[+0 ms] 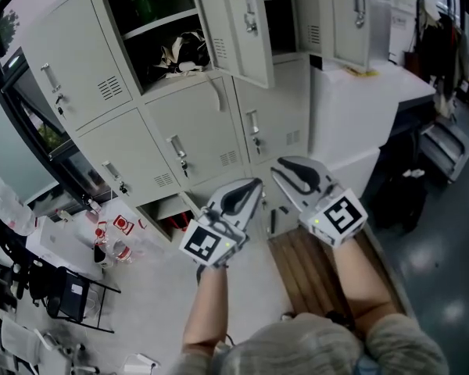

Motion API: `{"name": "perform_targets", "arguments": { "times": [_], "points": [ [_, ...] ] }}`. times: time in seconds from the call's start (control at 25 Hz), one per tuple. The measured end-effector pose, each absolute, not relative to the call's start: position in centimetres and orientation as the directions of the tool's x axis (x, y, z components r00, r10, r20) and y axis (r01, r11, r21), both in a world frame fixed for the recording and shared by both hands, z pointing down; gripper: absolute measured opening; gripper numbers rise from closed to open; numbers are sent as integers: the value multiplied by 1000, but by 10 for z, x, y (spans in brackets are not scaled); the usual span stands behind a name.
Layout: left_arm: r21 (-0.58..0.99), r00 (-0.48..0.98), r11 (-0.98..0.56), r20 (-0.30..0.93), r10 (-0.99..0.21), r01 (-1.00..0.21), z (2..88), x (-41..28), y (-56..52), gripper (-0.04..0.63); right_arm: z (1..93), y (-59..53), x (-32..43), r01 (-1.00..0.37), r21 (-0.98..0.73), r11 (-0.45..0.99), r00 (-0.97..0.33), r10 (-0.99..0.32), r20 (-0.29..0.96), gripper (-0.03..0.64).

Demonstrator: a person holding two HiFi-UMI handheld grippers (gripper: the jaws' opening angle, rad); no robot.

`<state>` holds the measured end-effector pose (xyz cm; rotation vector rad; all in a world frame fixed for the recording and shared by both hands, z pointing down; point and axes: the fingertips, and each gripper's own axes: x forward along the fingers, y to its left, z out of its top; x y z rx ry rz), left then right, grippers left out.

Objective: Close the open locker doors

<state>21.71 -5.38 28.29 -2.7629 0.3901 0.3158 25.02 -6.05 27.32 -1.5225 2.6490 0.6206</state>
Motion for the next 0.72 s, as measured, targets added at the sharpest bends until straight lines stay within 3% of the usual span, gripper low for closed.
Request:
{"name": "perform_targets", "arguments": {
  "times": [0.72],
  "points": [
    [-314,933,-897,-280,-225,-311,260,266,-105,2,203,-144,307,-861,329,388,-489,-809,-325,52]
  ]
}}
